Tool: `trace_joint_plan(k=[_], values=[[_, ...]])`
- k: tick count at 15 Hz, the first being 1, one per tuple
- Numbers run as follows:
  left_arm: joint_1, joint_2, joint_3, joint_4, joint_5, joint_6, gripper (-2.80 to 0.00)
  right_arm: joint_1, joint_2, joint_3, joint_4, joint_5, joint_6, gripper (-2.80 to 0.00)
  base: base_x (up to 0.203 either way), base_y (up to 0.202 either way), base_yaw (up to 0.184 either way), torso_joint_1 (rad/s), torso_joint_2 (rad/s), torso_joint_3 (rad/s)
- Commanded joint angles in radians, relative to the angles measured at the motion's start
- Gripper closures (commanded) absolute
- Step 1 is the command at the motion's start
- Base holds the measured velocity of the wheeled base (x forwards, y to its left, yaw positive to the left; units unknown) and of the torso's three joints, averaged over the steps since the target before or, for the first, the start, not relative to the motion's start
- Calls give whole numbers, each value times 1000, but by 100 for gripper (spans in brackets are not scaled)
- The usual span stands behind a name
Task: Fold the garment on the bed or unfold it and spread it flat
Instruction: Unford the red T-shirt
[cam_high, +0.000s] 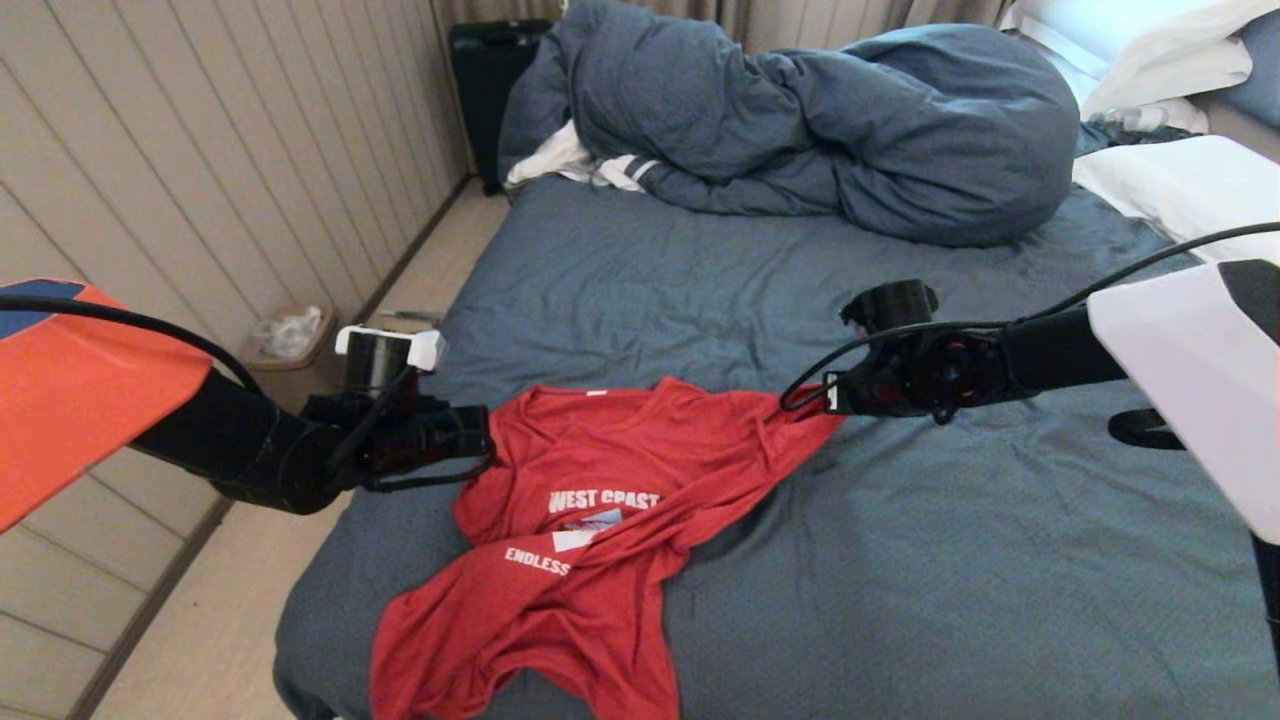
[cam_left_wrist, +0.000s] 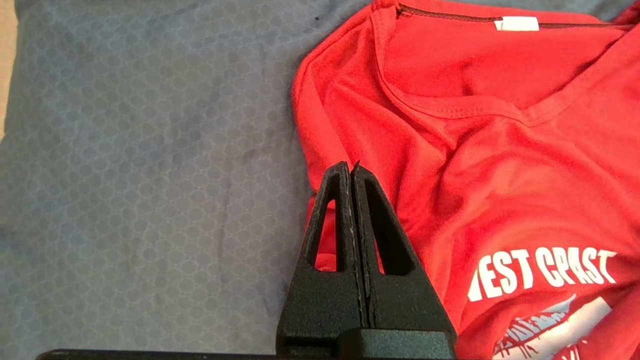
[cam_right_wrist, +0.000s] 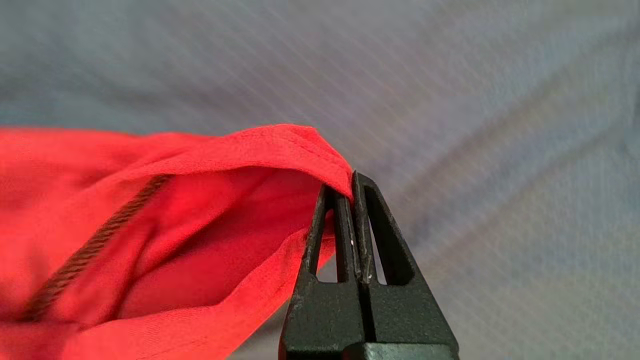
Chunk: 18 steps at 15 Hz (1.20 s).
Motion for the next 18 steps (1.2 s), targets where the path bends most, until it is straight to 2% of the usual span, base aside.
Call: trace_joint_plan(k=[1, 5, 6, 12, 15, 17, 18], values=[[-2, 3, 0, -3, 1, -2, 0, -11, -22, 69, -39, -1, -1, 0, 0, 0, 0, 0, 0, 0], [-5, 3, 2, -3, 1, -2, 0, -11, -14, 114, -88, 1, 1, 0, 0, 0, 0, 0, 0, 0], [-5, 3, 2, -3, 1, -2, 0, -13, -12, 110, -91, 0, 4, -280, 0, 0, 0, 0, 0, 0], [-8, -10, 7, -3, 1, -4, 0, -21, -102, 151, -92, 14, 4, -280, 0, 0, 0, 0, 0, 0], [-10, -67, 16, -2, -1, -7, 0, -11, -236, 209, -82, 64, 38, -280, 0, 0, 0, 0, 0, 0], [-17, -104, 25, -2, -1, -14, 0, 71, -311, 249, -34, 95, 59, -280, 0, 0, 0, 0, 0, 0], [-27, -111, 31, -1, 1, -26, 0, 122, -334, 265, 12, 101, 72, 0, 0, 0, 0, 0, 0, 0]])
